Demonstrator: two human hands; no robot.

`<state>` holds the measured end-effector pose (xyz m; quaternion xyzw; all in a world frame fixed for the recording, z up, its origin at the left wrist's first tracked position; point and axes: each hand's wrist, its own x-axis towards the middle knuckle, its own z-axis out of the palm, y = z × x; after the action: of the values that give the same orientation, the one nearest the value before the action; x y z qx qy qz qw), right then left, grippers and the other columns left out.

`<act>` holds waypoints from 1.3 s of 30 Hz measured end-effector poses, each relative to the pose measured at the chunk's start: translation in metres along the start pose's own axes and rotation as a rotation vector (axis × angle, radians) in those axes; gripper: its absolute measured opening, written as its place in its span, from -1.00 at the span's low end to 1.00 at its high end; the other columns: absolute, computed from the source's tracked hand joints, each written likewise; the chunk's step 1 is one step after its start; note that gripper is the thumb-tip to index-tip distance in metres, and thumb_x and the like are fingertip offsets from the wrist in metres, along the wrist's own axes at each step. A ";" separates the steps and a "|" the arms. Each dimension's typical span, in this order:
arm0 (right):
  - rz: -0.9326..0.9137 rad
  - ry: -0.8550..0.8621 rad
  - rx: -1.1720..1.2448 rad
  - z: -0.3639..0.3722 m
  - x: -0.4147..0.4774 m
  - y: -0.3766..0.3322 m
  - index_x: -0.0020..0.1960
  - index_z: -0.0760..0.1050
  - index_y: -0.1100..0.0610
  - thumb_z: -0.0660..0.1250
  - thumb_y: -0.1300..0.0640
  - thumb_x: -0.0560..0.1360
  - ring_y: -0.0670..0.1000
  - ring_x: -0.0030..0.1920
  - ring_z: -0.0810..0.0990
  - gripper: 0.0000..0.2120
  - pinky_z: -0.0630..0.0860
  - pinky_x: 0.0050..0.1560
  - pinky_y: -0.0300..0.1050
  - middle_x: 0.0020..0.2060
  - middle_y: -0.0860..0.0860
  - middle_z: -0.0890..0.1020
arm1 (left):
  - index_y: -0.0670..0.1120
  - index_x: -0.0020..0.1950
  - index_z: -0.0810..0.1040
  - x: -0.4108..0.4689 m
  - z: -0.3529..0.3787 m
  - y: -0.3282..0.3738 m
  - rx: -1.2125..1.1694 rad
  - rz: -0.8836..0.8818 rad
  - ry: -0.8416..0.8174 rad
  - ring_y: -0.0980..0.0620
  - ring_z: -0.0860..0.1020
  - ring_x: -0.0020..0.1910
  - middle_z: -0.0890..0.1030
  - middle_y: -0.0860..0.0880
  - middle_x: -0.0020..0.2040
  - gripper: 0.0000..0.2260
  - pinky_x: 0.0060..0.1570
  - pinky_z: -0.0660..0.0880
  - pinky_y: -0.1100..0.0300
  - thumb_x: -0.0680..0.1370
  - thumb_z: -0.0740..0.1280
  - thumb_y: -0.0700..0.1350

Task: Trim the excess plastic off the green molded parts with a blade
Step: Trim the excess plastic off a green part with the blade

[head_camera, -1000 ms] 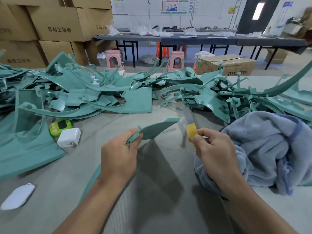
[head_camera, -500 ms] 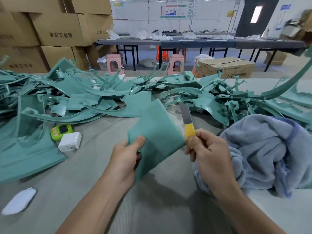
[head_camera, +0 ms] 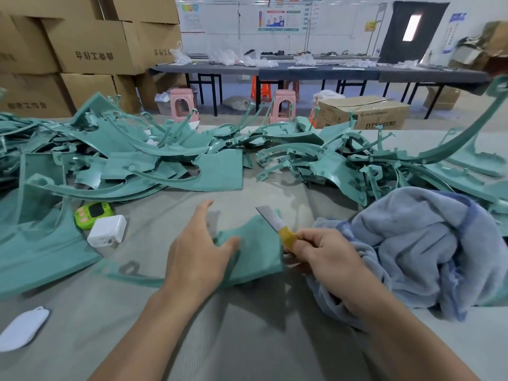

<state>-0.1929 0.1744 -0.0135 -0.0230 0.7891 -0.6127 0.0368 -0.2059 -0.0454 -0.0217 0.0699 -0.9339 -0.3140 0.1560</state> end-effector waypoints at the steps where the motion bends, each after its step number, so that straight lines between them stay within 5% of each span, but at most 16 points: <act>1: 0.029 -0.003 0.015 0.000 0.000 0.000 -0.19 0.70 0.13 0.30 0.26 0.64 0.03 -0.22 0.70 -0.70 0.64 -0.18 -0.09 -0.23 0.07 0.74 | 0.17 0.45 0.37 -0.003 -0.001 0.002 0.037 0.092 -0.004 -0.02 0.50 0.30 0.54 0.12 0.32 -0.38 0.26 0.42 0.06 0.44 0.47 0.21; 4: 0.089 0.082 0.099 0.002 0.002 -0.001 -0.19 0.65 0.20 0.19 0.36 0.65 0.07 -0.33 0.68 -0.66 0.58 -0.33 -0.12 -0.30 0.10 0.71 | 0.20 0.44 0.44 -0.013 -0.006 0.005 0.108 0.341 -0.225 0.11 0.42 0.36 0.50 0.21 0.41 -0.34 0.40 0.31 0.13 0.37 0.29 0.39; 6: 0.089 0.132 0.123 0.003 0.003 -0.002 -0.18 0.60 0.25 0.18 0.37 0.65 0.05 -0.40 0.64 -0.69 0.54 -0.42 -0.17 -0.37 0.10 0.68 | 0.21 0.58 0.26 -0.019 -0.004 0.006 0.231 0.435 -0.403 0.21 0.23 0.52 0.31 0.19 0.56 -0.15 0.56 0.01 0.16 0.29 0.18 0.44; 8: 0.082 0.137 0.131 0.002 0.002 -0.002 -0.17 0.58 0.28 0.18 0.36 0.65 0.04 -0.42 0.63 -0.71 0.54 -0.44 -0.19 -0.37 0.12 0.68 | 0.18 0.64 0.10 -0.022 -0.001 0.006 0.344 0.481 -0.414 0.21 0.09 0.58 0.16 0.15 0.63 -0.11 0.59 -0.16 0.13 0.34 0.17 0.44; 13: 0.010 0.183 0.237 -0.003 -0.002 -0.004 -0.20 0.56 0.29 0.22 0.23 0.67 0.09 -0.37 0.61 -0.69 0.49 -0.39 -0.14 -0.28 0.21 0.70 | 0.09 0.62 0.22 -0.024 -0.008 0.015 0.315 0.524 -0.278 0.07 0.29 0.53 0.35 0.06 0.57 -0.39 0.56 0.10 0.11 0.62 0.16 0.30; 16: -0.062 0.187 0.244 -0.005 -0.003 -0.007 -0.23 0.56 0.25 0.22 0.22 0.68 0.06 -0.39 0.58 -0.67 0.46 -0.39 -0.17 -0.29 0.16 0.69 | -0.05 0.33 0.60 -0.029 -0.013 0.020 0.089 0.528 0.030 -0.18 0.66 -0.06 0.72 -0.08 -0.04 -0.68 -0.05 0.57 0.00 0.65 0.26 0.03; 19: -0.210 0.114 0.131 -0.003 -0.008 -0.010 -0.24 0.57 0.23 0.25 0.22 0.66 0.03 -0.41 0.52 -0.68 0.42 -0.38 -0.19 -0.32 0.15 0.67 | -0.13 0.07 0.67 -0.031 -0.014 0.019 -0.011 0.481 0.193 -0.15 0.47 -0.51 0.49 0.01 -0.46 -0.81 -0.47 0.38 0.14 0.60 0.27 -0.13; 23: -0.319 0.012 -0.099 0.009 -0.015 -0.011 -0.28 0.53 0.13 0.29 0.00 0.59 0.00 -0.44 0.43 -0.68 0.36 -0.37 -0.05 -0.43 0.16 0.56 | -0.09 0.05 0.68 -0.027 -0.011 0.013 -0.063 0.415 0.188 0.04 0.39 -0.50 0.44 0.14 -0.42 -0.90 -0.45 0.23 0.32 0.60 0.37 -0.17; 27: -0.189 0.175 -0.326 0.014 -0.006 -0.001 -0.31 0.52 0.15 0.29 0.03 0.62 -0.07 -0.47 0.44 -0.65 0.42 -0.36 0.03 -0.48 0.05 0.58 | -0.04 -0.02 0.65 -0.022 -0.009 0.007 -0.146 0.410 0.188 -0.02 0.43 -0.38 0.48 0.14 -0.42 -0.82 -0.38 0.35 0.21 0.62 0.26 -0.05; 30: -0.177 0.250 -0.224 0.012 -0.002 0.003 -0.37 0.49 0.11 0.28 0.13 0.62 -0.07 -0.50 0.40 -0.63 0.38 -0.44 -0.09 -0.54 0.03 0.54 | 0.05 -0.13 0.55 -0.021 -0.007 0.003 -0.193 0.379 0.182 -0.02 0.43 -0.35 0.45 0.09 -0.45 -0.84 -0.36 0.36 0.13 0.60 0.23 -0.02; 34: -0.355 0.137 0.052 0.015 -0.009 -0.001 -0.28 0.52 0.07 0.28 0.06 0.65 -0.05 -0.49 0.34 -0.68 0.27 -0.46 -0.21 -0.45 0.10 0.55 | 0.17 -0.17 0.41 -0.021 -0.007 0.002 -0.174 0.376 0.169 0.12 0.47 -0.29 0.43 0.10 -0.46 -0.85 -0.33 0.35 0.33 0.60 0.22 0.01; 37: -0.362 0.075 -0.064 0.023 -0.009 -0.002 -0.26 0.52 0.05 0.26 -0.05 0.60 -0.11 -0.47 0.41 -0.70 0.32 -0.41 -0.23 -0.44 0.05 0.59 | 0.22 -0.16 0.38 -0.022 -0.006 0.004 -0.163 0.417 0.165 0.14 0.47 -0.31 0.48 0.04 -0.36 -0.85 -0.36 0.34 0.37 0.60 0.21 0.04; 39: -0.244 0.185 -0.221 0.023 -0.001 0.000 -0.30 0.51 0.07 0.25 0.00 0.63 -0.09 -0.46 0.47 -0.66 0.42 -0.37 -0.10 -0.47 0.02 0.60 | 0.30 -0.20 0.37 -0.025 -0.008 0.005 -0.184 0.442 0.165 0.13 0.46 -0.35 0.51 0.09 -0.27 -0.81 -0.40 0.31 0.39 0.60 0.18 0.08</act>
<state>-0.1900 0.1525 -0.0188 -0.0660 0.8429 -0.5218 -0.1136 -0.1803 -0.0402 -0.0190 -0.1253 -0.8780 -0.3493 0.3023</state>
